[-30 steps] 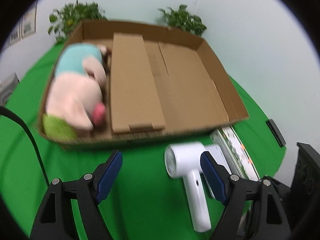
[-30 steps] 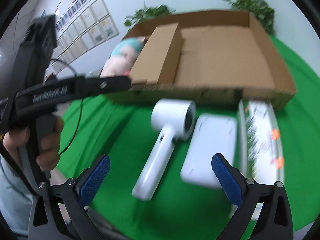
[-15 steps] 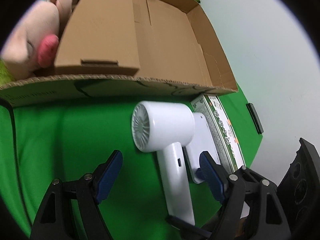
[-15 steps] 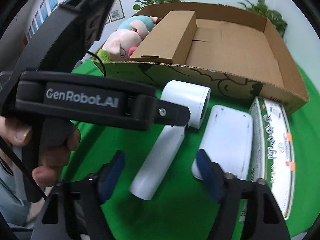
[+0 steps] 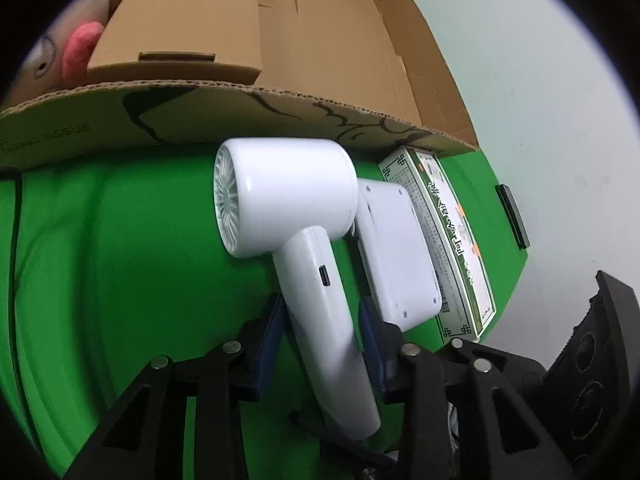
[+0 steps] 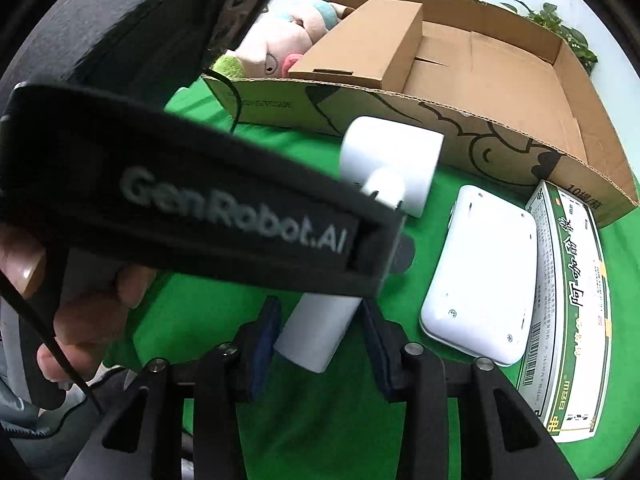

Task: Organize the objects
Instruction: 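Grasp the white hair dryer by its handle with the right gripper, then lift the hair dryer and lower it into the open box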

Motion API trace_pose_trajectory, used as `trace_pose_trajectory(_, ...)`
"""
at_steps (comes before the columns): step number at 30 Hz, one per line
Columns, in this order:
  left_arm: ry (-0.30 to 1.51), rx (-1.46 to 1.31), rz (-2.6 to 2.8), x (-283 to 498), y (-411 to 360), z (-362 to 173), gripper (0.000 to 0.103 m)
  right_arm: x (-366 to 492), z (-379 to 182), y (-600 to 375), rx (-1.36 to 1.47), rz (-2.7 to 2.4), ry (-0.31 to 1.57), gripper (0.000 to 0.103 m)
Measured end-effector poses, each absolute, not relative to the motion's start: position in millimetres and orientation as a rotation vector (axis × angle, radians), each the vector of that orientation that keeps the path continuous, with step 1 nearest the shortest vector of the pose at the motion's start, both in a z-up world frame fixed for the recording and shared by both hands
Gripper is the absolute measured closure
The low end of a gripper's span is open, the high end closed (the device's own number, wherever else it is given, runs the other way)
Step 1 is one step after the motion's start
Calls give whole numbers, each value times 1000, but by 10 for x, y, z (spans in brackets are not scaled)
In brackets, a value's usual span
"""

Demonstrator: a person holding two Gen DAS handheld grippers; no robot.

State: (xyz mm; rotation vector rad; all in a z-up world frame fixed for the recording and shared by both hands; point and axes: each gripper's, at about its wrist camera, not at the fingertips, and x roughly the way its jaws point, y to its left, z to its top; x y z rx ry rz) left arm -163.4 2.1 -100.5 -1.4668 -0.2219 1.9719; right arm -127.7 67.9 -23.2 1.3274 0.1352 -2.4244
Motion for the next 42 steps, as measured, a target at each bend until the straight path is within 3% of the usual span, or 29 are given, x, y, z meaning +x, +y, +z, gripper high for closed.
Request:
trace_pose_trajectory(7,-238,-1511,1960,-1399,16,-1017,65,-1046,-166,916,1353,-2345,78,67)
trace_pose_trajectory(8,-259,-1513,1963,-1411,-2,-1020,64,-1034,-142,960,1345,-2349,60,65)
trace_pose_trajectory(11,-303,-1504,1978,-1499,-52,-1031,58,-1052,-55,1050,1296,-2390,28,44)
trace_pose_trajectory(15,-355,-1490,1985,-1594,-95,-1035,54,-1120,-77,1033,1297,-2405,58,42)
trace_pose_trajectory(17,-379,-1484,1977,-1616,-110,-1048,55,-1170,-158,1022,1350,-2396,64,45)
trace_pose_trajectory(19,-382,-1478,1975,-1621,-111,-1053,57,-1159,-150,1016,1341,-2418,102,60)
trace_pose_trajectory(20,-379,-1479,1970,-1618,-105,-1064,65,-1153,-145,1008,1340,-2430,137,70)
trace_pose_trajectory(21,-388,-1491,1945,-1617,-93,-1092,67,-1148,-140,1002,1339,-2441,164,71)
trace_pose_trajectory(30,-347,-1418,2020,-1497,-56,-895,68,-1050,-6,1094,1277,-2488,157,73)
trace_pose_trajectory(42,-135,-1056,2197,-1636,192,396,69,-1275,920,1267,905,-2707,91,74)
